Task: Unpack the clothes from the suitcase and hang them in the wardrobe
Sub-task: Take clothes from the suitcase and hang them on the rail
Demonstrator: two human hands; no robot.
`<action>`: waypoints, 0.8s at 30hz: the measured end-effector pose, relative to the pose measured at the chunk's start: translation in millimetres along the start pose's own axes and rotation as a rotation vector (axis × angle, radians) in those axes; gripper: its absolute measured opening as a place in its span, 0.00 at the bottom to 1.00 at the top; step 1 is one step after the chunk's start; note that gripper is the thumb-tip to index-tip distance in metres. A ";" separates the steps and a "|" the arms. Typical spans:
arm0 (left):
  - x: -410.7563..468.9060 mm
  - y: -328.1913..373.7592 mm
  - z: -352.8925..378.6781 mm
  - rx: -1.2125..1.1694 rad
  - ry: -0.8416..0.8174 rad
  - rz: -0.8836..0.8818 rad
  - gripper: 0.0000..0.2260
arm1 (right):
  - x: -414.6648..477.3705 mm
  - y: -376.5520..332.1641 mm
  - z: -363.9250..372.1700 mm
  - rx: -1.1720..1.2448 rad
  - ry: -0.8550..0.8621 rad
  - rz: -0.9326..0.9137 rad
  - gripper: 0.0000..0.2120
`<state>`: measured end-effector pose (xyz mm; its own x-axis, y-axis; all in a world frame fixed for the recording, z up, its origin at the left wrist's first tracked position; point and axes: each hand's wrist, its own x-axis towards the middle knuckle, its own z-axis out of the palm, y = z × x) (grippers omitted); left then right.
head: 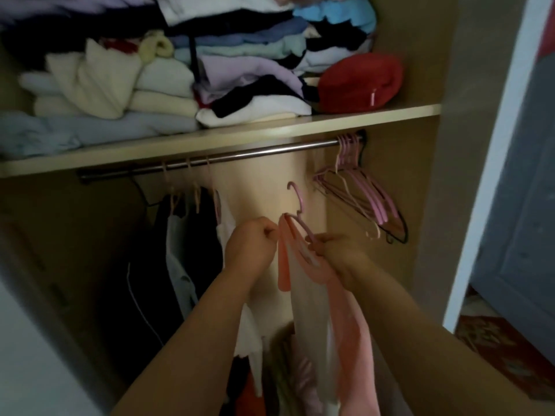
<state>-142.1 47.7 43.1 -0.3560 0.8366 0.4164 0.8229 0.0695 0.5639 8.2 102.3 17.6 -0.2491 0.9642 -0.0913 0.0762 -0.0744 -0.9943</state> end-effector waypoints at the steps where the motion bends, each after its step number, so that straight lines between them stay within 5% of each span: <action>1: 10.8 -6.9 -7.2 0.004 0.015 0.003 0.08 | 10.3 -6.4 13.7 -0.007 -0.005 -0.021 0.08; 24: 143.1 -90.2 -58.4 0.066 0.162 0.026 0.08 | 166.3 -59.5 177.2 0.037 -0.020 -0.091 0.10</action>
<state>-293.2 129.4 93.4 -0.3969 0.7402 0.5427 0.8580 0.0892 0.5058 -208.8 221.9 51.9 -0.2728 0.9621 -0.0014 0.0170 0.0034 -0.9998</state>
